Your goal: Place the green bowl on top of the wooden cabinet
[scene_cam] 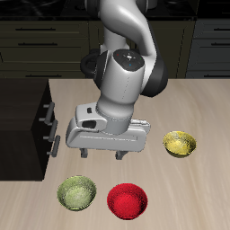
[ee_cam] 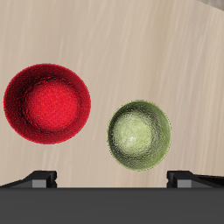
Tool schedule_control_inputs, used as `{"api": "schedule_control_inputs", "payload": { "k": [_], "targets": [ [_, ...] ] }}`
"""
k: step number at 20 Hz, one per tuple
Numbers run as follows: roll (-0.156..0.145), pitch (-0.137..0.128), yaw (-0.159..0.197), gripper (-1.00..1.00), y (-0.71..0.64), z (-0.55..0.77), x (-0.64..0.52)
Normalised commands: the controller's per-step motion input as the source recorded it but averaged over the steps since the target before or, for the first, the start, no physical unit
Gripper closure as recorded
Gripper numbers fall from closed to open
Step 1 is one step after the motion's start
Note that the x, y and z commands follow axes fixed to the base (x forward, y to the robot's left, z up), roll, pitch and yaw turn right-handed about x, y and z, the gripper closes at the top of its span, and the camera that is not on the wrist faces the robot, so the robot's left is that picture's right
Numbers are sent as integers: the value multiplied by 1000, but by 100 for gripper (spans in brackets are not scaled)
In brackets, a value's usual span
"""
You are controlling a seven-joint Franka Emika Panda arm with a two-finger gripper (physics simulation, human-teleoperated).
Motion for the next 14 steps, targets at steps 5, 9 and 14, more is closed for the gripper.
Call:
{"api": "schedule_control_inputs", "payload": {
  "k": [5, 9, 14],
  "targets": [
    [-6, 2, -7, -100, -55, -169, -1],
    [-5, 23, -12, -100, -84, -272, -60],
    [-13, 3, 15, -100, -51, -153, 1]
  ]
}}
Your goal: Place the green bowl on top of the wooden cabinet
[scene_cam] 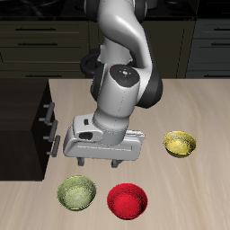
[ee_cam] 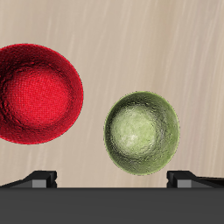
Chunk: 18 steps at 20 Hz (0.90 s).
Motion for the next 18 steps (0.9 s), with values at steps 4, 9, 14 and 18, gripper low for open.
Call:
{"api": "schedule_control_inputs", "payload": {
  "k": [4, 9, 14, 18],
  "targets": [
    [7, 0, 30, -100, -11, -172, 22],
    [-3, 3, 29, -100, -22, -177, 17],
    [9, 20, 13, -100, -12, -240, 3],
    [-1, 4, 55, -100, 7, -221, -31]
  ]
}}
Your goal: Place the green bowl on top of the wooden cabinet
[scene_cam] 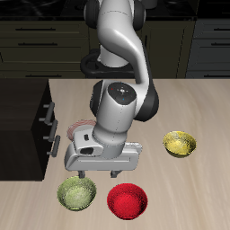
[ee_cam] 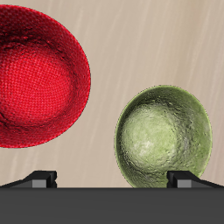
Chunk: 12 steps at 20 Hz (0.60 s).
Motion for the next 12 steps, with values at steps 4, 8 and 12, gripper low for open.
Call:
{"api": "schedule_control_inputs", "payload": {
  "k": [4, 8, 12],
  "targets": [
    [-14, 14, 10, -100, -65, -166, 4],
    [-8, 28, 4, -100, -44, -271, 26],
    [-5, 17, 4, -100, -13, -182, 13]
  ]
}}
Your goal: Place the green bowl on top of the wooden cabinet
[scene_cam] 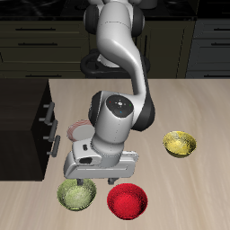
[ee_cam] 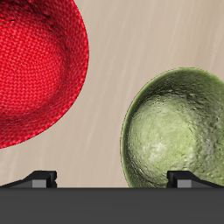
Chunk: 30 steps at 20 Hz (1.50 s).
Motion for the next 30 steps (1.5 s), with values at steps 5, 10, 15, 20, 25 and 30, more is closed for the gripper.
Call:
{"api": "schedule_control_inputs", "payload": {
  "k": [5, 10, 15, 20, 25, 30],
  "targets": [
    [-4, 24, -1, -100, -20, -181, -31],
    [-18, 26, -9, -100, -99, -172, -22],
    [-15, 18, -5, -100, -101, -69, -16],
    [-52, 92, -35, 100, -187, -193, -50],
    [7, 0, -14, 100, -41, 20, -26],
    [1, -11, -13, 100, -56, 63, 9]
  ]
}}
